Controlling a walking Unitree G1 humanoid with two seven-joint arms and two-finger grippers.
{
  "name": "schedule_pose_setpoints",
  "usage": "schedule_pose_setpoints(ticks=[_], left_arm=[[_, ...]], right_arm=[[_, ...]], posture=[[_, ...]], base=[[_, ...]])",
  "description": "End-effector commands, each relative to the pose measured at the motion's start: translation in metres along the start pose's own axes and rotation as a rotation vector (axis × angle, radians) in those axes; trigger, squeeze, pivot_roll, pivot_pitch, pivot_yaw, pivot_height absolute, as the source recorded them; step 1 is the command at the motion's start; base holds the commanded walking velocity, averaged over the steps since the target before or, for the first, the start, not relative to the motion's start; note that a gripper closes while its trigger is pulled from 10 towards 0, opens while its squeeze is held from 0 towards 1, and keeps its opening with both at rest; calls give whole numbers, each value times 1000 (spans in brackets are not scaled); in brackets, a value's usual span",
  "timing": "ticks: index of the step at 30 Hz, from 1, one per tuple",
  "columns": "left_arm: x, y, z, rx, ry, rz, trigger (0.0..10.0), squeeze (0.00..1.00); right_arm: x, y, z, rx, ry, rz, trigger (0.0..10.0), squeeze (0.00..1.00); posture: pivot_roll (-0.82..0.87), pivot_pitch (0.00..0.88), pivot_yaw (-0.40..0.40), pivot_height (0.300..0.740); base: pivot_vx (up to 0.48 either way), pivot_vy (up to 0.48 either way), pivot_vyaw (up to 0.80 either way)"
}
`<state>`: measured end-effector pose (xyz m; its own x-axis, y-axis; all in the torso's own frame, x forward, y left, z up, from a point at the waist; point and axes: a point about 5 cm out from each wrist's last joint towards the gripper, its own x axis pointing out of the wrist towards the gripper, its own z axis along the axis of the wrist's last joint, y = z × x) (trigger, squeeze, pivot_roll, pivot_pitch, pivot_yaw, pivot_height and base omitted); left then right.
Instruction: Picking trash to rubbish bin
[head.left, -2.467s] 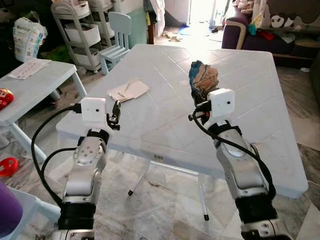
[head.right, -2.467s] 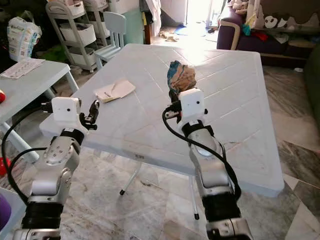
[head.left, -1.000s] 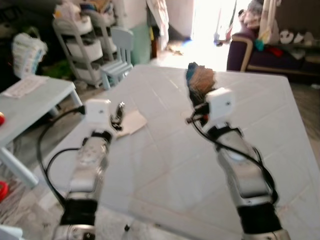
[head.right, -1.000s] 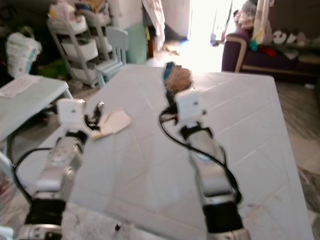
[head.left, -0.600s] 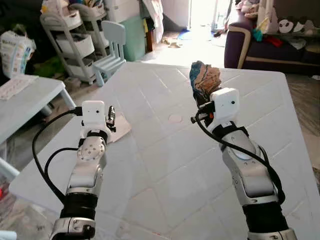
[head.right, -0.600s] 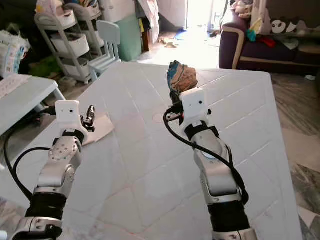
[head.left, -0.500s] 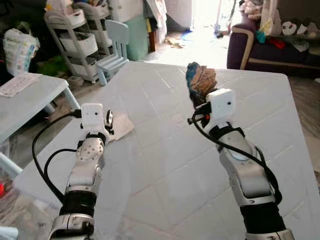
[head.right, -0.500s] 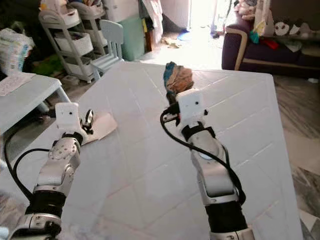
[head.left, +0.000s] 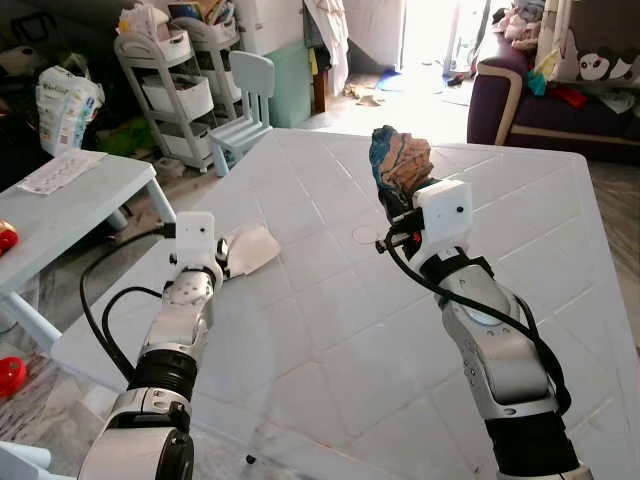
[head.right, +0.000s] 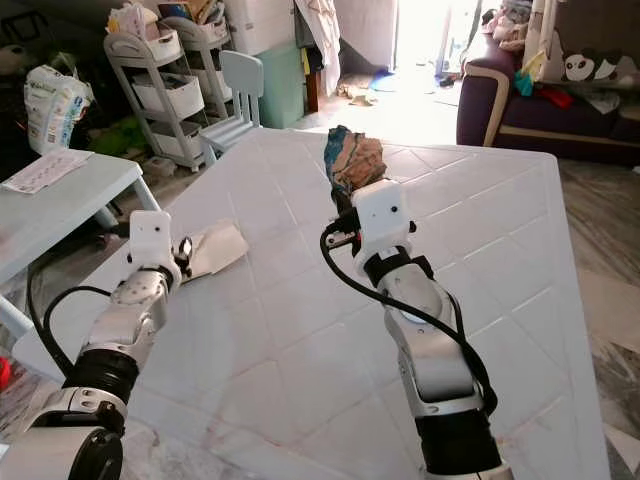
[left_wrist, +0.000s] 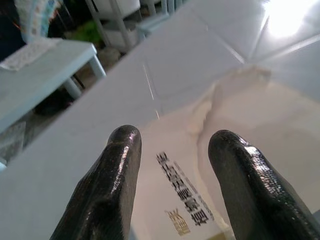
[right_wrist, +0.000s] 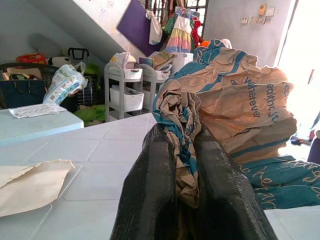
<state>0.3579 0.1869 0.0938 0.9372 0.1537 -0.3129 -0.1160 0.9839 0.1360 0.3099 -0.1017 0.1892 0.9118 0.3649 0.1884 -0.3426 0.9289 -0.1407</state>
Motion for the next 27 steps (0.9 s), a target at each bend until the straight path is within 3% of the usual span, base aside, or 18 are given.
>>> schedule_pose_setpoints(ticks=[1,18,19,20,21,22,27], left_arm=[[2,1,0,22,21,-4,10000,0],[-9,2,-31,7,124,-10,10000,0],[-9,2,-32,2,129,-16,8667,0],[-10,2,-33,-1,130,-17,5255,0],[-10,3,-33,-3,132,-16,5255,0],[-11,3,-34,-6,134,-22,0,0],[-15,1,-37,-35,143,-46,0,0]], right_arm=[[1,2,8,5,-26,12,0,0],[4,4,7,8,-20,24,0,0],[5,5,8,6,-22,30,0,0],[5,5,8,5,-23,31,0,0],[5,5,8,4,-23,32,0,0],[5,5,8,4,-22,34,0,0],[5,5,8,2,-20,37,0,0]], posture=[[-131,0,84,740],[-113,0,83,740],[-113,0,83,740],[-112,0,81,740],[-112,0,81,740],[-112,0,81,740],[-112,0,81,740]], base=[[0,0,0],[0,0,0],[0,0,0],[0,0,0],[0,0,0],[0,0,0],[0,0,0]])
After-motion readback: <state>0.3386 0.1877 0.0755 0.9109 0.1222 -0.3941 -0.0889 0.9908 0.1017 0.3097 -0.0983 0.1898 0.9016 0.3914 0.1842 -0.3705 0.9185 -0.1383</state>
